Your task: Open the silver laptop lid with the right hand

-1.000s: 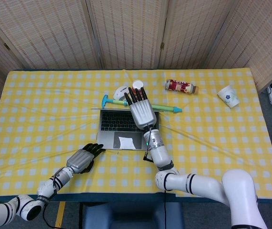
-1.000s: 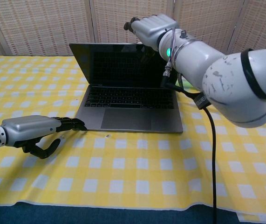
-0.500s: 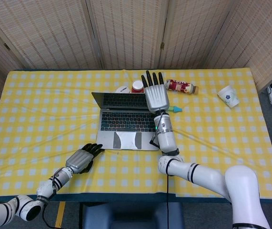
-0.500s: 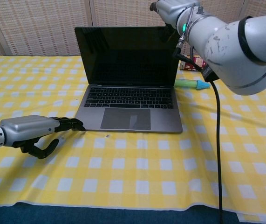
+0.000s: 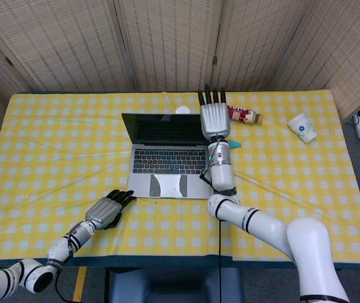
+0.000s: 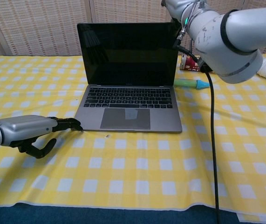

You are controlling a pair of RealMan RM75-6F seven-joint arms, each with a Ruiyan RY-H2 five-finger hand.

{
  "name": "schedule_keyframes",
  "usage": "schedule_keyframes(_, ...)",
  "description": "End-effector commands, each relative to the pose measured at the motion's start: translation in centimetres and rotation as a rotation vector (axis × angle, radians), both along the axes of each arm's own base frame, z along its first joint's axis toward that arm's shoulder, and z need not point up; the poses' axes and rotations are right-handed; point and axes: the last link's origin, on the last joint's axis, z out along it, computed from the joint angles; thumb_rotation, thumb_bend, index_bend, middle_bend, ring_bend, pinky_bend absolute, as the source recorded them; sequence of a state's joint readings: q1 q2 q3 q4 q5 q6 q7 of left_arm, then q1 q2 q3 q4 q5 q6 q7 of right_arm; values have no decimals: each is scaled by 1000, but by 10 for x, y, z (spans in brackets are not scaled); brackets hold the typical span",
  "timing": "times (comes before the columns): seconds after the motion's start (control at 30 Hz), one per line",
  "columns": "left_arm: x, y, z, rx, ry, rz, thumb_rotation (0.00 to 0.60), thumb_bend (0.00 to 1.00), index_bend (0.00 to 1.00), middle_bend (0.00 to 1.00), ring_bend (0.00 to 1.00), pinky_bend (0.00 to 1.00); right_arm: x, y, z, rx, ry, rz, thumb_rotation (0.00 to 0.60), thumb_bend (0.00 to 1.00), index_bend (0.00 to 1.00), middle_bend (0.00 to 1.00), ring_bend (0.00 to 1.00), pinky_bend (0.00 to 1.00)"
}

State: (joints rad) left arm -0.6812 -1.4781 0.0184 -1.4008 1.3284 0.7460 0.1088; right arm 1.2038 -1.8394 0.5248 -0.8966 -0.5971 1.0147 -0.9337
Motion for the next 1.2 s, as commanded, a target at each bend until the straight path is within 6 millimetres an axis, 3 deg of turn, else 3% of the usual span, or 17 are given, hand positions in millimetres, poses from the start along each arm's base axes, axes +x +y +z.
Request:
schedule_keyframes(0.03,-1,0,1,2,1,4,600,873,36,104,0,0,1,-5,-1,-8,-19,-19,595,642,0,0,0,0)
schedule_keyframes(0.33,2,-1,10,26,-34,6,600,873,34,104,0,0,-3,-1,6,30,-97,20,600,642,0,0,0,0)
schedule_keyframes(0.67,10,-6,42,98,-134,3,600,873,31,105,0,0,-35,41,61,38,-158,115,600,642,0,0,0,0)
schedule_keyframes(1.0,2,-8,90,310,-228,40,600,852,40,105,0,0,-91,110,109,98,-149,131,600,642,0,0,0,0)
schedule_keyframes(1.2,-16,-12,123,436,-248,100,600,810,45,104,0,0,-143,154,135,108,-151,94,600,642,0,0,4,0)
